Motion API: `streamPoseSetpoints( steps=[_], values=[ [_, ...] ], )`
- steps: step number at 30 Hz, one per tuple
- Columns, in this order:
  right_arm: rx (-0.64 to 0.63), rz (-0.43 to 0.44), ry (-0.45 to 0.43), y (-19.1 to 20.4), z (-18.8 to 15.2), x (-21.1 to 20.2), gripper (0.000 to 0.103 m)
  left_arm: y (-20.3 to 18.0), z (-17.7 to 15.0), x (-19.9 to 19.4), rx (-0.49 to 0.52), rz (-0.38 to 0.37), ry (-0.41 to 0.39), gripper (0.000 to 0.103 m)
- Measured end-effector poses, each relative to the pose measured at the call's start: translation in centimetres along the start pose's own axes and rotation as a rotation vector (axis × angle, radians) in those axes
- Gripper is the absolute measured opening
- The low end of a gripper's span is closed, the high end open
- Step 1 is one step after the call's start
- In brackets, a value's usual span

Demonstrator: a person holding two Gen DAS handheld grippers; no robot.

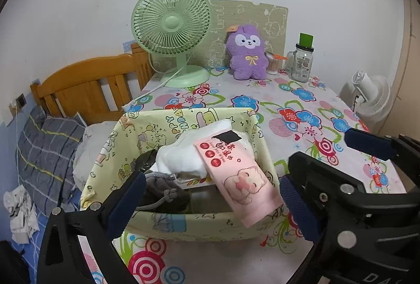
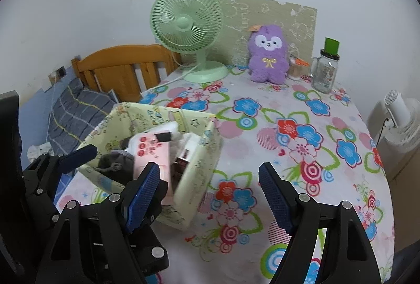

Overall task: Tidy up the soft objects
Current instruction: 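Lower the pouch and wipes packet into the box and open both grippers, then withdraw both grippers from the box back over the table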

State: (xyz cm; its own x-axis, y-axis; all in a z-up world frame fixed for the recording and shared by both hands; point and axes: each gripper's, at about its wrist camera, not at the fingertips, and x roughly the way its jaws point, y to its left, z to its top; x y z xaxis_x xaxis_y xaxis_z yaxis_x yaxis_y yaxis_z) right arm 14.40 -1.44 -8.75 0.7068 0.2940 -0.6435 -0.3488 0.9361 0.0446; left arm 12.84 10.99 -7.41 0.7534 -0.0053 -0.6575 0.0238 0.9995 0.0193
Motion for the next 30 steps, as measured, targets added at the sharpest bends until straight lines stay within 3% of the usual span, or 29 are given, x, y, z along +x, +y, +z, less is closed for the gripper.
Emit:
streamPoseSetpoints(
  steps=[8, 15, 20, 30],
  values=[
    [-0.014, -0.011, 0.029, -0.2, 0.2, 1.8, 0.081, 0.5, 0.2, 2.3, -0.004, 0.041, 0.039, 0.102],
    [-0.027, 0.003, 0.045, 0.7, 0.7, 3.4, 0.080, 3.2, 0.3, 4.0, -0.041, 0.117, 0.064, 0.102],
    [-0.025, 0.011, 0.045, 1.0, 0.9, 3.6, 0.080, 3.7, 0.2, 4.2, -0.046, 0.112, 0.071, 0.102],
    [-0.013, -0.009, 0.013, -0.1, 0.6, 1.3, 0.081, 1.3, 0.3, 1.9, -0.036, 0.025, 0.036, 0.102]
  ],
)
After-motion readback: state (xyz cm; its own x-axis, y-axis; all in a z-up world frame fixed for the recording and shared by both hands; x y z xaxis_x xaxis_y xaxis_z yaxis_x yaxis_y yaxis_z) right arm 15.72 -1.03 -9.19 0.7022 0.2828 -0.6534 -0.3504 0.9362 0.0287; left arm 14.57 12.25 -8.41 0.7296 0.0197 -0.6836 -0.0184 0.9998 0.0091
